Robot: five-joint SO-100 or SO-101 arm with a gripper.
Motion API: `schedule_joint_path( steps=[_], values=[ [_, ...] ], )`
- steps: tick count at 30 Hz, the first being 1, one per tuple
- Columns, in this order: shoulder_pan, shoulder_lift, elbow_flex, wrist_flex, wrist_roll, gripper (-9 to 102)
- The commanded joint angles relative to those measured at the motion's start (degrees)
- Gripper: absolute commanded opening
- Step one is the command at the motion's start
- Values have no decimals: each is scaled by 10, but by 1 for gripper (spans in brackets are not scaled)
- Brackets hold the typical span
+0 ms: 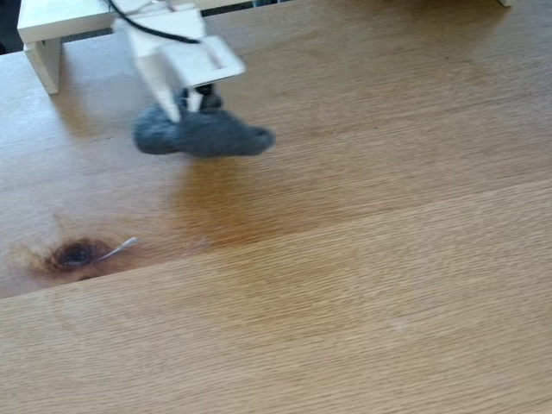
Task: Clean the area in front of the robot
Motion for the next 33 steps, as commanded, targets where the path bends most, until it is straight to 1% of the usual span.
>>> schedule_joint_path(
  steps=[1,3,4,5,8,12,17,23,28,33],
  values=[
    [-64,-68,-22,-155,6,0],
    [-75,-121,-27,-233,5,0],
    [-77,-147,-39,-253,9,0],
    [-77,-173,-54,-264,15,0],
    [-63,-244,-122,-257,33,0],
    [-23,-330,-225,-228,46,0],
    [44,-410,-347,-203,31,0],
    [163,-468,-479,-147,22,0],
    [269,-481,-543,-92,-14,0],
    [361,-463,-544,8,-56,0]
  ],
)
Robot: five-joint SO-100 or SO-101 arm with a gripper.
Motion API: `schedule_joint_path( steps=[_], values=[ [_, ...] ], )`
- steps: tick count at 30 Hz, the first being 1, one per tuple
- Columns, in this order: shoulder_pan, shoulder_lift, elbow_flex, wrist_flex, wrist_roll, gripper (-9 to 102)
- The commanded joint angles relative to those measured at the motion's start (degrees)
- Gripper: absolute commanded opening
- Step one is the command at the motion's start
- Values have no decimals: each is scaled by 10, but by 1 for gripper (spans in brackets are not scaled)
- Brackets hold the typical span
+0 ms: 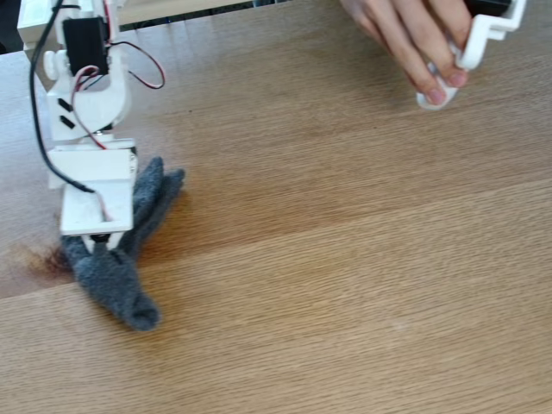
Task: Clean the area in front of the robot
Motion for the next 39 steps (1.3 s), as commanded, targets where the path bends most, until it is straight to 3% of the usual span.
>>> schedule_joint_path(
  steps=[1,8,13,16,21,26,35,39],
  values=[
    [91,45,-33,71,-28,0],
    [83,178,25,207,-14,0],
    [-50,350,66,332,43,0],
    [-161,410,81,354,74,0],
    [-294,374,95,268,94,0],
    [-327,234,95,138,66,0],
    [-233,30,87,-139,-6,0],
    [-154,9,87,-206,-37,0]
  ],
)
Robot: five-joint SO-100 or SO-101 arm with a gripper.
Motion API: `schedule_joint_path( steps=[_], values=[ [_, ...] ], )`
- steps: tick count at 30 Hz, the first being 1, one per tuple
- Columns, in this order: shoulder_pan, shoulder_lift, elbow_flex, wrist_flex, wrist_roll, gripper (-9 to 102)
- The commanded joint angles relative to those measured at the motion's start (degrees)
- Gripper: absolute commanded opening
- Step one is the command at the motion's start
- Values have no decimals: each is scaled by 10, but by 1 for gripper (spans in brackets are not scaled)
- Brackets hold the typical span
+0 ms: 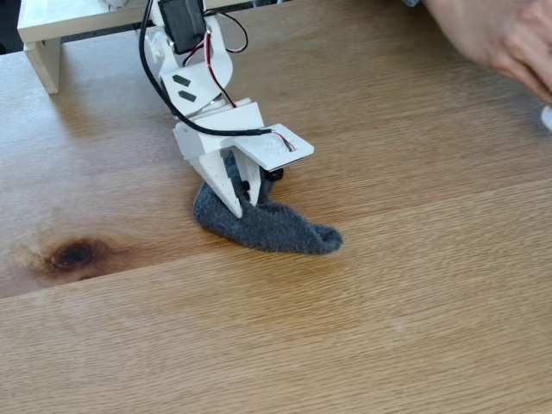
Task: Clean the area in front of the robot
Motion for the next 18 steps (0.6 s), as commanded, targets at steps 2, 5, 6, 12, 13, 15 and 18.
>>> schedule_joint_path(
  steps=[2,5,6,12,13,15,18],
  values=[
    [144,6,-18,-70,-33,0],
    [208,15,-18,-78,-47,0],
    [229,18,-18,-78,-53,0],
    [333,47,-11,-21,-91,0],
    [349,64,-11,1,-92,0],
    [372,104,-10,58,-83,0],
    [399,201,-10,214,-86,0]
  ],
)
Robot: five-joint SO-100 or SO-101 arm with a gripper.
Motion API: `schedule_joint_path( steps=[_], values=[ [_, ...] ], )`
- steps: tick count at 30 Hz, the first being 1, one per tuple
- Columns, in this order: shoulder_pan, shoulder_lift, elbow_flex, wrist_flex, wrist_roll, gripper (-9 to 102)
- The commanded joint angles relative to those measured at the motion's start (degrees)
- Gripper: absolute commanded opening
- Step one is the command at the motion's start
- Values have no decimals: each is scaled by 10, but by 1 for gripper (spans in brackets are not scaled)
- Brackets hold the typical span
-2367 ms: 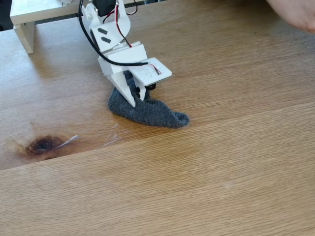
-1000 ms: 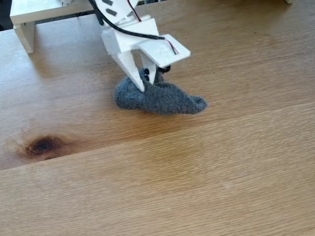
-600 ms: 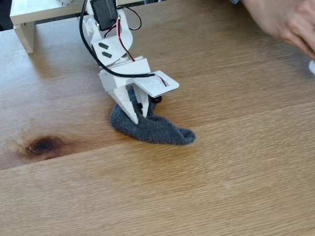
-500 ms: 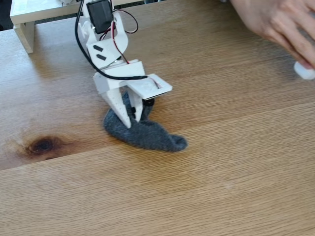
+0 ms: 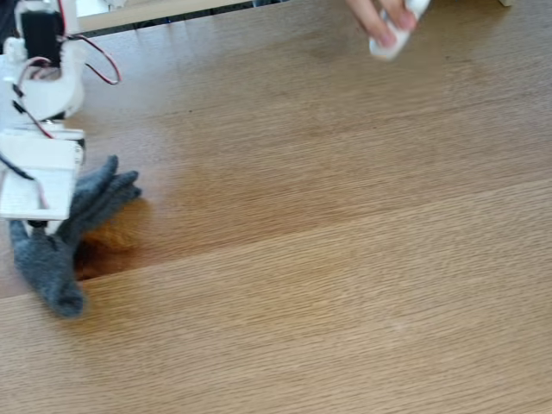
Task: Clean the area in front of the robot
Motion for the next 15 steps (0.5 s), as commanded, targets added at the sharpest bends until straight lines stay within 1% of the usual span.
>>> schedule_joint_path(
  steps=[1,5,8,11,15],
  values=[
    [63,184,-9,171,-11,0],
    [125,311,-9,398,-90,0],
    [192,371,-8,514,-136,0],
    [258,395,-7,573,-162,0],
    [316,374,-7,591,-176,0]
  ],
)
